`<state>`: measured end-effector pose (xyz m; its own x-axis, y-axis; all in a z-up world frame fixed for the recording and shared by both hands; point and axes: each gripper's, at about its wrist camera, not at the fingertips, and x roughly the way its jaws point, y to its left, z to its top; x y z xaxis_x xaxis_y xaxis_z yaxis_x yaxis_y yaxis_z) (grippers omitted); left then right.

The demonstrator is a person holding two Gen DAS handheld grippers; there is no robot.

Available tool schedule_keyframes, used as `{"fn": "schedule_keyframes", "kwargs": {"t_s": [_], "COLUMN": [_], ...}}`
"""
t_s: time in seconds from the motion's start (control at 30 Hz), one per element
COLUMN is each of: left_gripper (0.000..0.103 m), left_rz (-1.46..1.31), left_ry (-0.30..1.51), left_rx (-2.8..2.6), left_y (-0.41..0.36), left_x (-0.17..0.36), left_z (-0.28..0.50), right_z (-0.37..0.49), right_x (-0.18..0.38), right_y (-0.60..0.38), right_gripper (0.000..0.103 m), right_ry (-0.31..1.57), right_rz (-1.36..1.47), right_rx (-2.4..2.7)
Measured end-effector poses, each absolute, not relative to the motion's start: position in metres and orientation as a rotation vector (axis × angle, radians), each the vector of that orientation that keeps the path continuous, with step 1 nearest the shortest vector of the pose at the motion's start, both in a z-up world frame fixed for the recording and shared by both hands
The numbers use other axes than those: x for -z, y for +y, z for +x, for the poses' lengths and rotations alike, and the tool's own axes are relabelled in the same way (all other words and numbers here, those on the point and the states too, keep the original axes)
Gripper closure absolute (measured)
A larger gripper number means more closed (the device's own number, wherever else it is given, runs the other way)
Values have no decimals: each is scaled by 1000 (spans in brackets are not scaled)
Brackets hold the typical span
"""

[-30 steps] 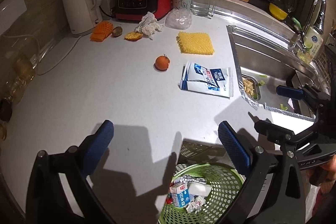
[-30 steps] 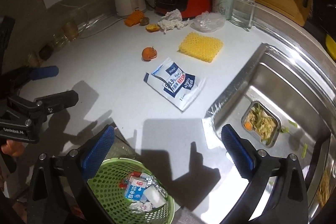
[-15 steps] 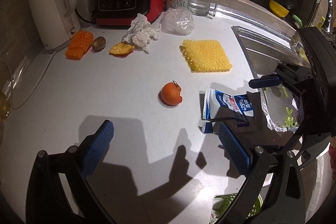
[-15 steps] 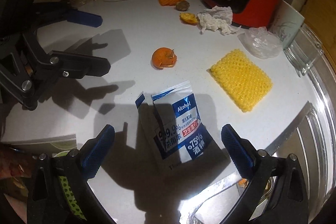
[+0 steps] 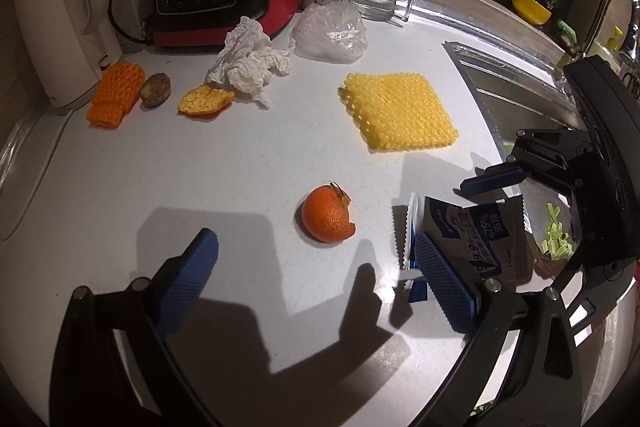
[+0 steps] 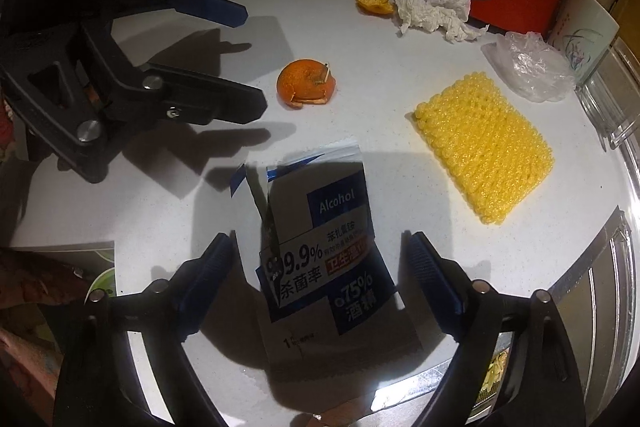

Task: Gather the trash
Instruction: 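Grasp the white-blue alcohol wipe packet with the right gripper while the left gripper grasps the tangerine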

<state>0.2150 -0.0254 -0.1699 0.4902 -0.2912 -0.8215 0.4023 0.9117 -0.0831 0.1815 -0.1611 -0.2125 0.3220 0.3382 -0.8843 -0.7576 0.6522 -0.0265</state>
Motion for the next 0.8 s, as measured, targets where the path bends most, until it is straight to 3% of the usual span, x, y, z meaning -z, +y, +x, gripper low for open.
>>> {"fn": "schedule_keyframes", "kwargs": {"t_s": [0.1,0.2,0.3,0.37,0.5,0.53,0.8], "left_gripper": [16,23,29,39,72,76,80], "left_rz": [108,108,123,135,161,152,112], "left_ry": [983,1003,1015,1034,1017,1025,1026], "left_rx": [428,429,427,421,380,382,342], "left_y": [-29,-35,-41,-45,-49,-49,-44], "left_x": [174,180,186,192,193,193,180], "left_z": [223,230,235,239,244,246,224], "right_z": [181,182,179,176,172,171,146], "right_x": [207,204,202,201,196,195,176], "right_y": [-168,-176,-183,-188,-197,-198,-212], "right_gripper": [53,70,75,79,82,82,82], "right_ry": [994,1003,1003,1000,987,981,933], "right_rz": [-468,-450,-426,-405,-349,-334,-195], "right_rx": [-747,-734,-722,-712,-685,-678,-625]}}
